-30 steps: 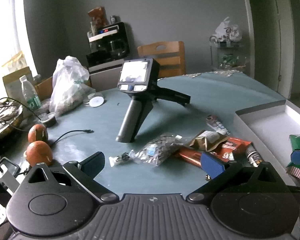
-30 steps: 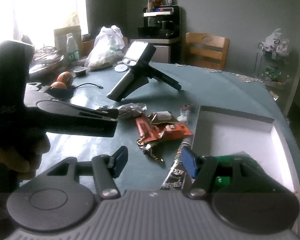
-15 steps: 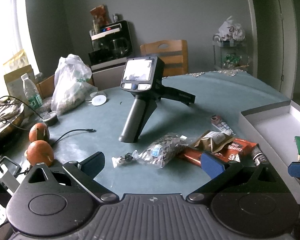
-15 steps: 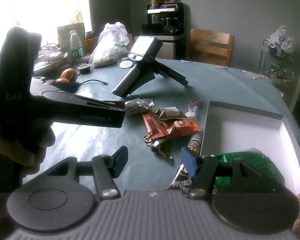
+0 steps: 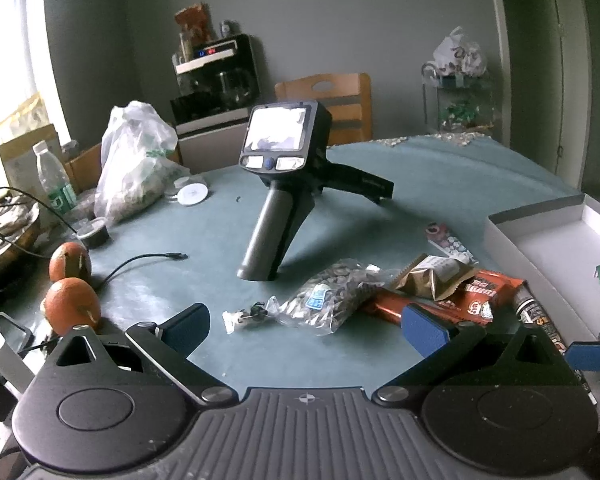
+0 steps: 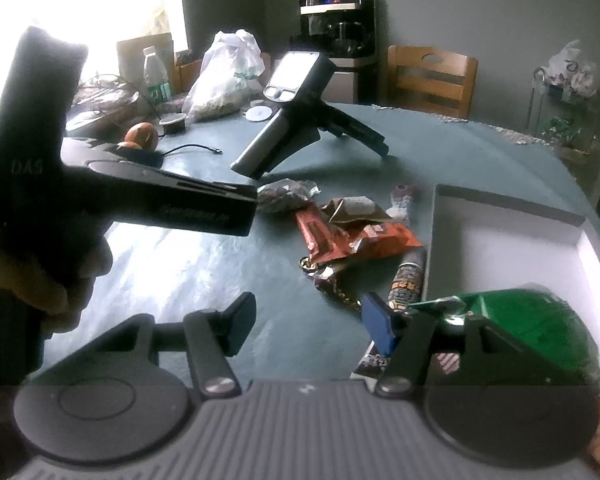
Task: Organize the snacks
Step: 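Withdraw both tools from the box back toward the remaining snacks, then reach the left tool toward the brown wafer bar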
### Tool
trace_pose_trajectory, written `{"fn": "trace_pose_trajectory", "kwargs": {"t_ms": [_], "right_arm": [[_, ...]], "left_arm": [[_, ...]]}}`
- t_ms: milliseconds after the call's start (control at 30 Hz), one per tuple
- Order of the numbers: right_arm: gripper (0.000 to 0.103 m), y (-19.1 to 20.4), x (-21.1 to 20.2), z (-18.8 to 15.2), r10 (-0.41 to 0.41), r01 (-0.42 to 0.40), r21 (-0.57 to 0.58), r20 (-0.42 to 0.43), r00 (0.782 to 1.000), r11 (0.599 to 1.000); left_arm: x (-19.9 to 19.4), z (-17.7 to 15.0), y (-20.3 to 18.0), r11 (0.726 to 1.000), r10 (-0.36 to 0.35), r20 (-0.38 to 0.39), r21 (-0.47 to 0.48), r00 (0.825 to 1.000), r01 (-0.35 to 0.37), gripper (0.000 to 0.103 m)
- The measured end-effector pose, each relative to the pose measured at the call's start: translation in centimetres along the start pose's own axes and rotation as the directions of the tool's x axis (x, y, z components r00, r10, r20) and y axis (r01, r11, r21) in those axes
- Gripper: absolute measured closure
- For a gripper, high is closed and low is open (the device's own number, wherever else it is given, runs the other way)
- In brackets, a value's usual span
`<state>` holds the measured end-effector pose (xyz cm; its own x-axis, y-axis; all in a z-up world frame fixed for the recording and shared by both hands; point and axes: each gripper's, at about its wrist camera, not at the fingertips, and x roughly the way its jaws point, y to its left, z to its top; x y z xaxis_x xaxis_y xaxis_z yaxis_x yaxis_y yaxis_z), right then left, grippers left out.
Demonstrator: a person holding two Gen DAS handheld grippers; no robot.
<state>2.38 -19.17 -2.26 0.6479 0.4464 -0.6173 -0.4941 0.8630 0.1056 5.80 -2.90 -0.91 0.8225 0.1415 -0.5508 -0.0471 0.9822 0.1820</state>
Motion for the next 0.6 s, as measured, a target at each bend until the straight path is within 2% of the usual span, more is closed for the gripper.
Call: {"fn": "trace_pose_trajectory", "kwargs": {"t_ms": [233,600], "right_arm": [[0.043,0.2,1.5,0.4,-0.009,0.008,-0.011,-0.024,1.000,1.000],[0.043,0.2,4.6,2.0,-0.024,0.020,-0.057,-0.070,0.997,0.998]], "left_arm": [[1.6,0.4,0.7,1.000,-0.019,-0.031,-0.025,0.999,0.018,0.000],[3.9,0.9,0.2,0.999,-0.002,-0.068,-0.035,0.998,0.000,0.000]]}}
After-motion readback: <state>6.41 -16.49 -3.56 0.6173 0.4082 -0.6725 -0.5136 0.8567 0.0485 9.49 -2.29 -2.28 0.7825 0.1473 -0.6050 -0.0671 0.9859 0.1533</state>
